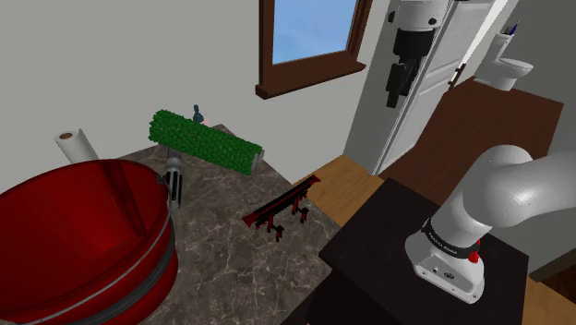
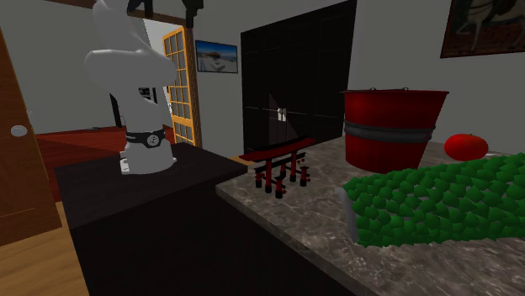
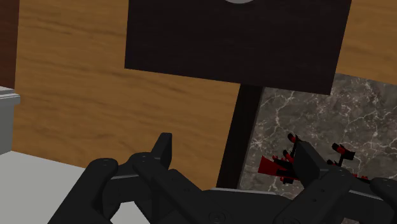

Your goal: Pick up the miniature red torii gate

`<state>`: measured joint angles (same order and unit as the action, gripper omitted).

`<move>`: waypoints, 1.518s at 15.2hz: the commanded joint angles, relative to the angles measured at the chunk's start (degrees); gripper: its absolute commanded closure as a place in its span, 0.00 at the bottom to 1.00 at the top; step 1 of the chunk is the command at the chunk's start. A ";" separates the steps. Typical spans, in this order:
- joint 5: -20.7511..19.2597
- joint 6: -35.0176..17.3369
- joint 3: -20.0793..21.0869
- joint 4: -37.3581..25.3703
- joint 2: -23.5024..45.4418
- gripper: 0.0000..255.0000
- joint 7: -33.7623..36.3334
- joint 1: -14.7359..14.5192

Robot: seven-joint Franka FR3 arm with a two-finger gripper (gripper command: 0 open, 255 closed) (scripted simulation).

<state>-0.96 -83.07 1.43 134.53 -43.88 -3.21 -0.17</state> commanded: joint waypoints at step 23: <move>4.43 -45.93 14.95 11.44 30.21 0.00 20.57 -1.92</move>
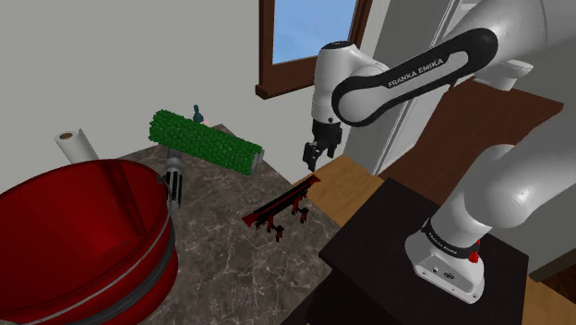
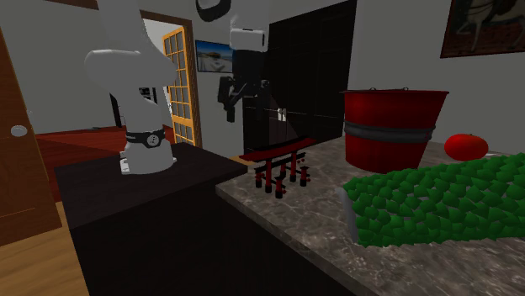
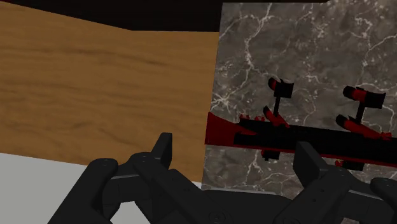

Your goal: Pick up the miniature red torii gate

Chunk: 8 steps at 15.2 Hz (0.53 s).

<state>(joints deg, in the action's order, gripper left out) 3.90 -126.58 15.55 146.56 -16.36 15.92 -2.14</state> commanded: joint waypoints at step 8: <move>-9.61 -15.46 3.47 -7.41 22.14 0.00 13.67 0.01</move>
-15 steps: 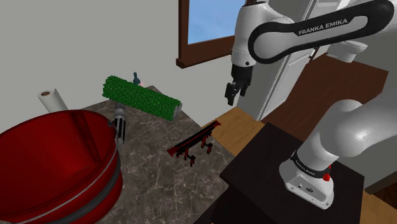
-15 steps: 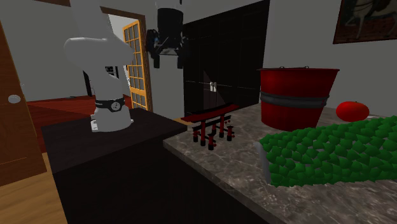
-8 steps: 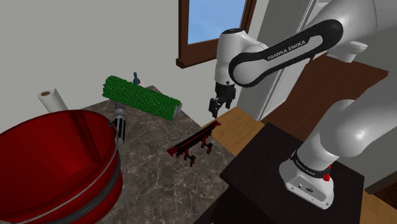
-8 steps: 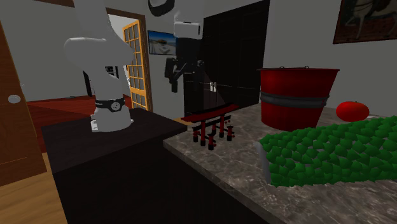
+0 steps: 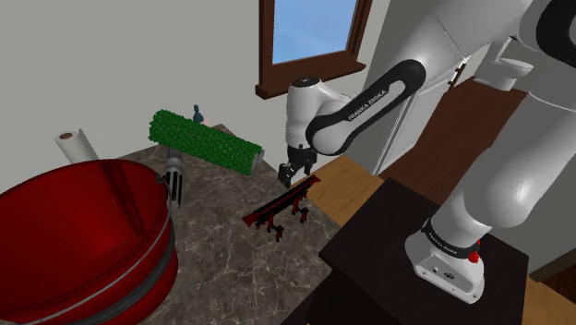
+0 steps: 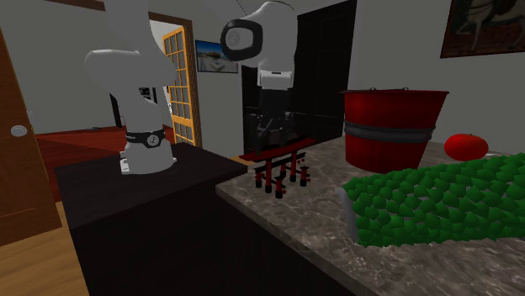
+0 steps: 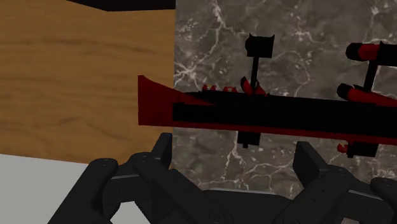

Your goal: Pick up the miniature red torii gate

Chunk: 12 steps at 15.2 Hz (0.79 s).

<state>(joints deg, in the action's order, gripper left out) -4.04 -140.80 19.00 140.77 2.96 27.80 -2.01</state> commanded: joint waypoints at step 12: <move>-9.49 -9.07 -2.72 -5.13 14.62 0.00 8.92 -2.61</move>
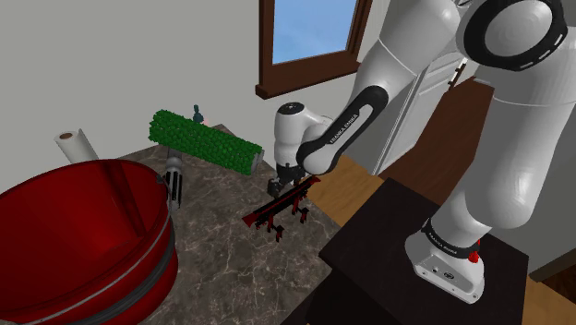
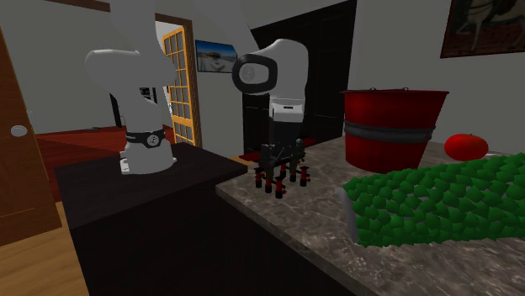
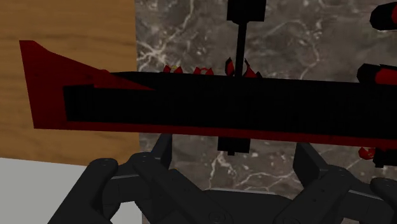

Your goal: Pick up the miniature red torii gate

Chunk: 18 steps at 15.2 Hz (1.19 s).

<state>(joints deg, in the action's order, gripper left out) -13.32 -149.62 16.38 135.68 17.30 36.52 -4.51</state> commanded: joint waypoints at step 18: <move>3.88 5.12 1.92 0.19 -5.70 1.00 -2.82 1.22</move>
<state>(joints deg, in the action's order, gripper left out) -9.95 -145.24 18.08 135.99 12.28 34.06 -3.41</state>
